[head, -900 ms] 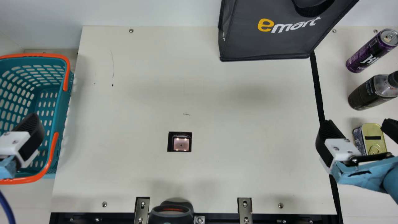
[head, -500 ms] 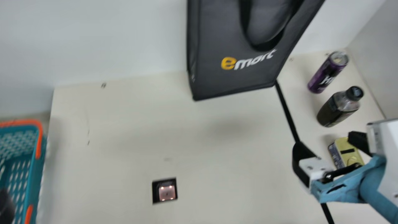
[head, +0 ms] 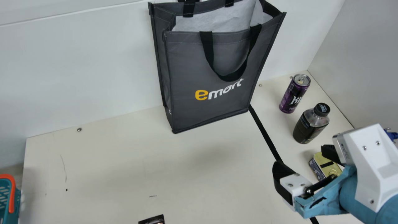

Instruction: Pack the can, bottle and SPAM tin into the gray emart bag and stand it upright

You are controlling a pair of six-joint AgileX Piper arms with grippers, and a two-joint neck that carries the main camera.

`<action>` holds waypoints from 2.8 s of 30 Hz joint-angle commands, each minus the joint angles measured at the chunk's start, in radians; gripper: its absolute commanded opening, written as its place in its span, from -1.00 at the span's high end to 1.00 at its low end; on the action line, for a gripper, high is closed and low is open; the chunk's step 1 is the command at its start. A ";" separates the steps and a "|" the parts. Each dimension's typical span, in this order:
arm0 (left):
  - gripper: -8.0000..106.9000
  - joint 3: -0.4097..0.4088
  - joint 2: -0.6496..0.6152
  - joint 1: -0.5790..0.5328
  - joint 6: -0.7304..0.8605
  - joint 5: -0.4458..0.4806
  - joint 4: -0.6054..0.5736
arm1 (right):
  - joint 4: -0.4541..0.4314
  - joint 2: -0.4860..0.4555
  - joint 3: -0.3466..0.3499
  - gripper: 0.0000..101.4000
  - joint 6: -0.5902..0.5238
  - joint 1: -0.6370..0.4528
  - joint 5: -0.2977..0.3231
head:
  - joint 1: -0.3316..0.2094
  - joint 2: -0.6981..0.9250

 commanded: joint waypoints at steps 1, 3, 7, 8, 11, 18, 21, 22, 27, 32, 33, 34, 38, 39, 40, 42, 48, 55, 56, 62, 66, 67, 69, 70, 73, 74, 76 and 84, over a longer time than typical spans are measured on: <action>-0.71 0.000 0.000 0.000 0.000 0.000 0.000 | 0.000 0.000 0.000 -0.87 0.000 0.000 0.000 | -0.023 -0.002; -0.71 0.000 0.000 0.000 0.000 0.000 0.000 | 0.000 0.000 0.000 -0.87 0.000 0.000 0.000 | -0.023 -0.002; -0.71 0.000 0.000 0.000 0.000 0.000 0.000 | 0.000 0.000 0.000 -0.87 0.000 0.000 0.000 | -0.023 -0.002; -0.71 0.000 0.000 0.000 0.000 0.000 0.000 | 0.000 0.000 0.000 -0.87 0.000 0.000 0.000 | -0.023 -0.002; -0.71 0.000 0.000 0.000 0.000 0.000 0.000 | 0.000 0.000 0.000 -0.87 0.000 0.000 0.000 | -0.023 -0.002; -0.71 0.000 0.000 0.000 0.000 0.000 0.000 | 0.000 0.000 0.000 -0.87 0.000 0.000 0.001 | -0.023 -0.002; -0.71 0.000 0.000 0.000 0.000 0.000 0.000 | 0.000 0.000 0.000 -0.87 0.000 0.000 0.001 | -0.023 -0.002; -0.71 0.000 0.000 0.000 0.000 0.000 0.000 | 0.000 0.000 0.000 -0.87 0.000 0.000 0.001 | -0.023 -0.002; -0.71 0.000 0.000 0.000 0.000 0.000 0.000 | 0.000 0.000 0.000 -0.87 0.000 0.000 0.001 | -0.023 -0.002; -0.71 0.000 0.000 0.000 0.000 0.000 0.000 | 0.002 0.003 0.001 -0.87 -0.001 0.003 -0.003 | -0.023 -0.002; -0.71 0.000 0.000 0.000 0.000 0.000 0.000 | 0.002 0.004 0.002 -0.87 -0.001 0.004 -0.005 | -0.023 -0.002; -0.71 0.000 0.000 0.000 0.000 0.000 0.000 | 0.002 0.005 0.004 -0.87 -0.001 0.006 -0.007 | -0.023 -0.002; -0.71 0.000 0.000 0.000 0.000 0.000 0.000 | 0.003 0.014 0.008 -0.87 -0.002 0.011 -0.017 | -0.023 -0.002; -0.71 0.000 0.000 0.000 0.000 0.000 0.000 | 0.002 0.017 0.007 -0.87 -0.002 0.013 -0.019 | -0.023 -0.002; -0.71 0.000 0.000 0.000 0.000 0.000 0.000 | 0.001 0.021 0.005 -0.87 -0.003 0.015 -0.021 | -0.023 -0.002; -0.71 0.000 0.000 0.000 0.000 0.000 0.000 | -0.001 0.030 -0.001 -0.87 -0.005 0.019 -0.025 | -0.023 -0.002; -0.71 0.000 0.000 0.000 0.000 0.000 0.000 | -0.012 0.065 -0.034 -0.87 -0.014 0.028 -0.034 | -0.023 -0.002; -0.71 0.000 0.000 0.000 0.000 0.000 0.000 | -0.026 0.109 -0.085 -0.87 -0.025 0.036 -0.036 | -0.023 -0.002; -0.71 0.000 0.000 0.000 0.000 0.000 0.000 | -0.027 0.116 -0.094 -0.87 -0.028 0.036 -0.036 | -0.023 -0.002; -0.71 0.000 0.000 0.000 0.000 0.000 0.000 | -0.033 0.163 -0.157 -0.87 -0.059 0.028 -0.034 | -0.023 -0.002; -0.71 0.000 0.000 0.000 0.000 0.000 0.000 | -0.033 0.199 -0.207 -0.87 -0.088 0.017 -0.028 | -0.023 -0.002; -0.71 0.000 0.000 0.000 0.000 0.000 0.000 | -0.032 0.209 -0.220 -0.87 -0.096 0.013 -0.027 | -0.023 -0.002; -0.71 0.000 0.000 0.000 0.000 0.000 0.000 | -0.028 0.228 -0.249 -0.87 -0.115 0.005 -0.023 | -0.023 -0.002; -0.71 0.000 0.000 0.000 0.000 0.000 0.000 | -0.027 0.238 -0.263 -0.87 -0.124 0.000 -0.021 | -0.023 -0.002; -0.71 0.000 0.000 0.000 0.000 0.000 0.000 | -0.017 0.268 -0.308 -0.87 -0.157 -0.016 -0.015 | -0.023 -0.002; -0.71 0.000 0.000 0.000 0.000 0.000 0.000 | -0.013 0.279 -0.324 -0.87 -0.169 -0.022 -0.013 | -0.023 -0.002; -0.71 0.000 0.000 0.000 0.000 0.000 0.000 | -0.004 0.300 -0.356 -0.87 -0.195 -0.035 -0.008 | -0.023 -0.002; -0.71 0.000 0.000 0.000 0.000 0.000 0.000 | 0.034 0.382 -0.479 -0.87 -0.306 -0.080 0.008 | -0.023 -0.002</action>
